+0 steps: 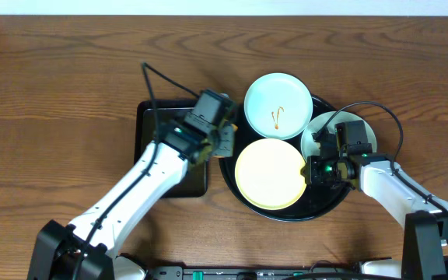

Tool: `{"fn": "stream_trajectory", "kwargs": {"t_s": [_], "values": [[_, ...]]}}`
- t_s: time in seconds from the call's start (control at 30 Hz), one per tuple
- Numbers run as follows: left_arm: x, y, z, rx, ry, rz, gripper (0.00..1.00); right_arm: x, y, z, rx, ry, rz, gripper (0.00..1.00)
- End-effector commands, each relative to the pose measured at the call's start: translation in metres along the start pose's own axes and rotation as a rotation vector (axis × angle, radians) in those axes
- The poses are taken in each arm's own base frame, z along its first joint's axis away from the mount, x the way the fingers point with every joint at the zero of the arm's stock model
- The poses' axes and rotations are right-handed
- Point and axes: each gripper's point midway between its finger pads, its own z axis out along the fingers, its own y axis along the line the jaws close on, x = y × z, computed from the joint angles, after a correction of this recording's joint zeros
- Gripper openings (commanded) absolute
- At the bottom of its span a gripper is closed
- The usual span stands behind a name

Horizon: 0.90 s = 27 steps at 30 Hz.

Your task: Clean dirty plates on tray and stack at the side

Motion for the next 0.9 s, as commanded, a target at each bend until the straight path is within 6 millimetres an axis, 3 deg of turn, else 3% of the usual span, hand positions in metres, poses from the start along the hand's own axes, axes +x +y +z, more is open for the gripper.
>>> {"fn": "stream_trajectory", "kwargs": {"t_s": [0.0,0.1,0.23,0.53,0.67,0.87], "values": [[-0.006,0.033,0.000,-0.069,0.003,-0.053,0.08,-0.013,0.013,-0.012,-0.019,-0.065,-0.104,0.01],[-0.012,0.063,0.001,-0.106,-0.002,-0.133,0.07,-0.027,0.015,-0.035,0.029,-0.161,-0.155,0.01],[-0.014,0.085,0.001,-0.110,0.006,-0.205,0.07,-0.044,0.009,-0.069,0.174,-0.302,-0.197,0.01],[0.008,0.129,0.024,-0.158,0.098,-0.315,0.08,-0.064,0.007,-0.131,0.599,-0.542,-0.384,0.01],[0.011,0.136,0.032,-0.170,0.121,-0.327,0.07,-0.064,0.021,-0.141,0.718,-0.598,-0.457,0.01],[0.012,0.136,0.034,-0.170,0.126,-0.327,0.07,-0.061,0.058,-0.145,0.764,-0.672,-0.597,0.01]]}}
